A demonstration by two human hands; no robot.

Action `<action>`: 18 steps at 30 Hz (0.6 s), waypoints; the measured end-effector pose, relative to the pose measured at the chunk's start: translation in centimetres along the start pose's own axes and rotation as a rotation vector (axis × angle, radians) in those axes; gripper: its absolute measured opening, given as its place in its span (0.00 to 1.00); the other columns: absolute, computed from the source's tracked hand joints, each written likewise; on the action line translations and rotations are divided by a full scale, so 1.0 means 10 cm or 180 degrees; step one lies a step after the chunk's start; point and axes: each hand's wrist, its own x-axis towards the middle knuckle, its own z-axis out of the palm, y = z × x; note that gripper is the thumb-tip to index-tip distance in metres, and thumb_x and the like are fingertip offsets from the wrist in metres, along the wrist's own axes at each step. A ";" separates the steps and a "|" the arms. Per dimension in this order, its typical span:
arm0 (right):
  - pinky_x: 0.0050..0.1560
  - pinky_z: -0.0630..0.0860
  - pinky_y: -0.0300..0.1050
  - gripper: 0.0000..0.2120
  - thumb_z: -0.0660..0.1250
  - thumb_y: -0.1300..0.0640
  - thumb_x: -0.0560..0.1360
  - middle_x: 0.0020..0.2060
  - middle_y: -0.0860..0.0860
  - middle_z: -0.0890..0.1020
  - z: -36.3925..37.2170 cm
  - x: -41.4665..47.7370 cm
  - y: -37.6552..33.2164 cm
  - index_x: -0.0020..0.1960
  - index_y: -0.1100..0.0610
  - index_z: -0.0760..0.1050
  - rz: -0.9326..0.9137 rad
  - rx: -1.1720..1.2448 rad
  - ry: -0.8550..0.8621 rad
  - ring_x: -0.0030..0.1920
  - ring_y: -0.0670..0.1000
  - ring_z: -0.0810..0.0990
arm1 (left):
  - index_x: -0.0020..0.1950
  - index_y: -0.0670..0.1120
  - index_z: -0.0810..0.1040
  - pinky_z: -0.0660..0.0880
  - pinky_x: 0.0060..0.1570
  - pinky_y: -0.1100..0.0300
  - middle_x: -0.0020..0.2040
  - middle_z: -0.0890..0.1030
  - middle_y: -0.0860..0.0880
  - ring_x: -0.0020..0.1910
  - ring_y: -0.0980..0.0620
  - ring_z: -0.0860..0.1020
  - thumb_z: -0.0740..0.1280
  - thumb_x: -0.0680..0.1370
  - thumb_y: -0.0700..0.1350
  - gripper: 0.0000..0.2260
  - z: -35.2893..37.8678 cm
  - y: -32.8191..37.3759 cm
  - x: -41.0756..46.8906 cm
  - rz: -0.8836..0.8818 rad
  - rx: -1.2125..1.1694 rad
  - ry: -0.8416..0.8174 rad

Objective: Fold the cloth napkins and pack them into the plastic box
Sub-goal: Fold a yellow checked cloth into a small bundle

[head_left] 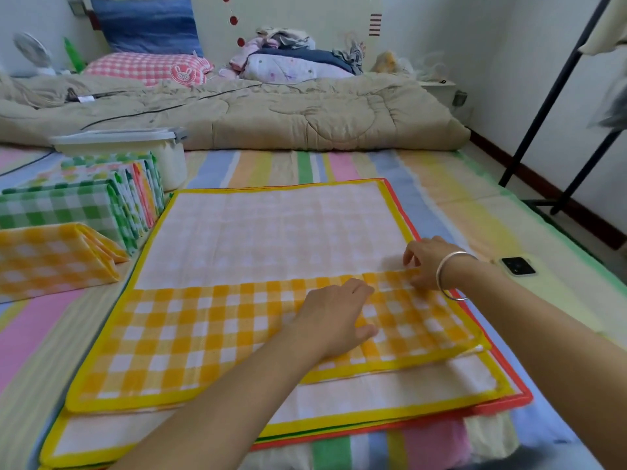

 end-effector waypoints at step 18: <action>0.33 0.65 0.43 0.16 0.65 0.45 0.77 0.31 0.51 0.69 -0.04 -0.33 0.29 0.47 0.59 0.76 0.0482 0.1979 -0.0474 0.30 0.51 0.68 | 0.81 0.54 0.52 0.65 0.72 0.48 0.82 0.51 0.57 0.78 0.50 0.60 0.67 0.69 0.73 0.48 0.01 -0.02 0.02 -0.0226 -0.0276 -0.0301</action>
